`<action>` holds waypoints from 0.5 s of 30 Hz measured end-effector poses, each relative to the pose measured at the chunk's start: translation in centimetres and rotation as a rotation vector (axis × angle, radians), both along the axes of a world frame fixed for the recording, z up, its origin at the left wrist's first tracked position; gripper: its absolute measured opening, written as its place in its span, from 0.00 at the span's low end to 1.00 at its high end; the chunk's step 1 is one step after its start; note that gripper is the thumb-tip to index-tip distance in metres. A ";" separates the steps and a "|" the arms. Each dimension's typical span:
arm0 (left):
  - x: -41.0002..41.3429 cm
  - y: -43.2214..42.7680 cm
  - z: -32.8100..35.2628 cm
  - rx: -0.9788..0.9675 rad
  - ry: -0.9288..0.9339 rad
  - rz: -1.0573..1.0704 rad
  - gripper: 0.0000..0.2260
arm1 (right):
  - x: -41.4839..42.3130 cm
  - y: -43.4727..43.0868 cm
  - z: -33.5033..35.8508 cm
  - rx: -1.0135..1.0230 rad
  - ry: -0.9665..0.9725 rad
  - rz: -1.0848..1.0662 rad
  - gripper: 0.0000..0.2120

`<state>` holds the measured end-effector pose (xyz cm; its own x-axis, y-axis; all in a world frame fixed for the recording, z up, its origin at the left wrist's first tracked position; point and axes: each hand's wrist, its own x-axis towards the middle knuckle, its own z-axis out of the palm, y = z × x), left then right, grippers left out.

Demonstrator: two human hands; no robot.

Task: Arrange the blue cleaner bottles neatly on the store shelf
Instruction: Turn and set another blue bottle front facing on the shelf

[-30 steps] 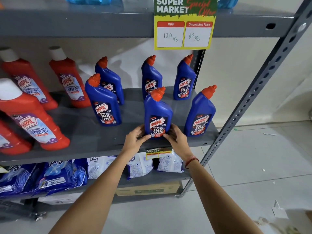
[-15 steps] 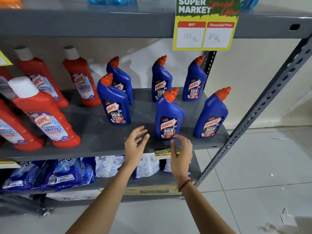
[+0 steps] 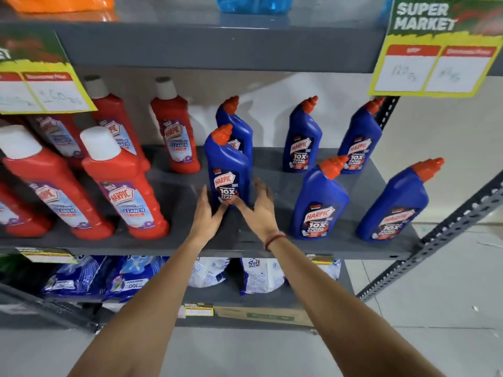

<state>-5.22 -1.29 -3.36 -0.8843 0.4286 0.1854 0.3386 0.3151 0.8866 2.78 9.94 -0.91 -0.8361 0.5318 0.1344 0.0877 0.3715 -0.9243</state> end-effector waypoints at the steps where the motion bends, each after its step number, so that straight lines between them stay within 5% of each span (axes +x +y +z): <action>1: -0.1 0.0 -0.2 -0.005 0.017 -0.040 0.27 | -0.7 0.3 0.0 -0.033 -0.040 0.035 0.34; 5: 0.0 -0.2 -0.5 -0.014 -0.042 -0.041 0.27 | -1.5 0.9 -0.2 -0.154 -0.060 0.144 0.33; 15: 4.0 -2.6 -1.9 -0.032 0.098 -0.051 0.27 | 3.5 0.3 -2.2 -0.017 -0.035 0.119 0.27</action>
<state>-1.17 -3.93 -5.29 -0.8395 0.4795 0.2556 0.4397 0.3232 0.8380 6.28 10.26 -3.11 -0.8977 0.4302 0.0956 0.0765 0.3658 -0.9275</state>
